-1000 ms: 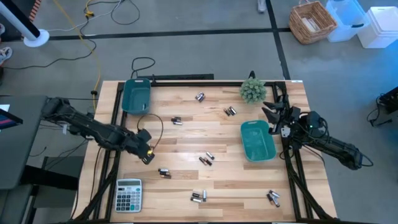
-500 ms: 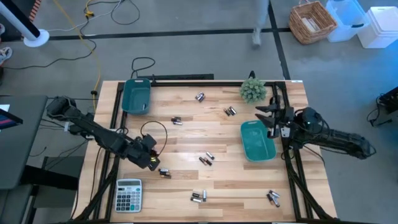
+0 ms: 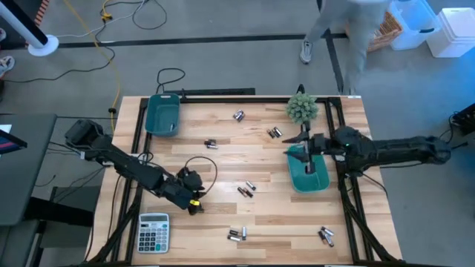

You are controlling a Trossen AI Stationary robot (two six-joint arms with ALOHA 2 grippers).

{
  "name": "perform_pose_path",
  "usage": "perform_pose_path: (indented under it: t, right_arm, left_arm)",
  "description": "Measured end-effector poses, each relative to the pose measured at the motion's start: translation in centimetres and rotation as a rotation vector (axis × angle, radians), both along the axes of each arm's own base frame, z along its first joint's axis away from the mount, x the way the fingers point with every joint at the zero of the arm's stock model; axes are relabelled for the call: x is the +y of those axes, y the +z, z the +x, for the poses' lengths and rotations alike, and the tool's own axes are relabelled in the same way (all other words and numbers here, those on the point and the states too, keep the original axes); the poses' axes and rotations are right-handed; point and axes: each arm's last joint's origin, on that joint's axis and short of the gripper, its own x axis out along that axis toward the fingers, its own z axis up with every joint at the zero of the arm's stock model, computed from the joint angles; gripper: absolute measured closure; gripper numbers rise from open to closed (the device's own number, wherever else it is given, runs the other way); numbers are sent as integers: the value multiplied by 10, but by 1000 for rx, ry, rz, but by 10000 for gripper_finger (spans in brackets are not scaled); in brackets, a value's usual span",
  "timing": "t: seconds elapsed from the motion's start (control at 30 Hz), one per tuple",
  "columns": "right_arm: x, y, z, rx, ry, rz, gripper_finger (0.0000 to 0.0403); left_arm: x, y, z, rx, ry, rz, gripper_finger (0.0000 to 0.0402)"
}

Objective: Sort batteries
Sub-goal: Put the black-silver battery into the blue bin

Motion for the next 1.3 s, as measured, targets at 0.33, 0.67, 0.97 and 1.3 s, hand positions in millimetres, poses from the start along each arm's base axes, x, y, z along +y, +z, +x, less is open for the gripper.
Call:
perform_pose_path:
  t: [0.33, 0.67, 0.97, 1.3]
  right_arm:
    - [37, -16, 54, 318, -60, 0, 212]
    - [77, -56, 100, 516, -114, 45, 211]
    - [98, -95, 134, 655, -155, 80, 206]
    - [96, -121, 145, 761, -259, 110, 206]
  left_arm:
    - [-13, 23, 29, -84, -76, 152, 313]
    - [-16, 32, 31, -132, -68, 246, 313]
    - [-24, 31, 27, -134, -99, 248, 313]
    - [-27, 31, 25, -135, -108, 247, 313]
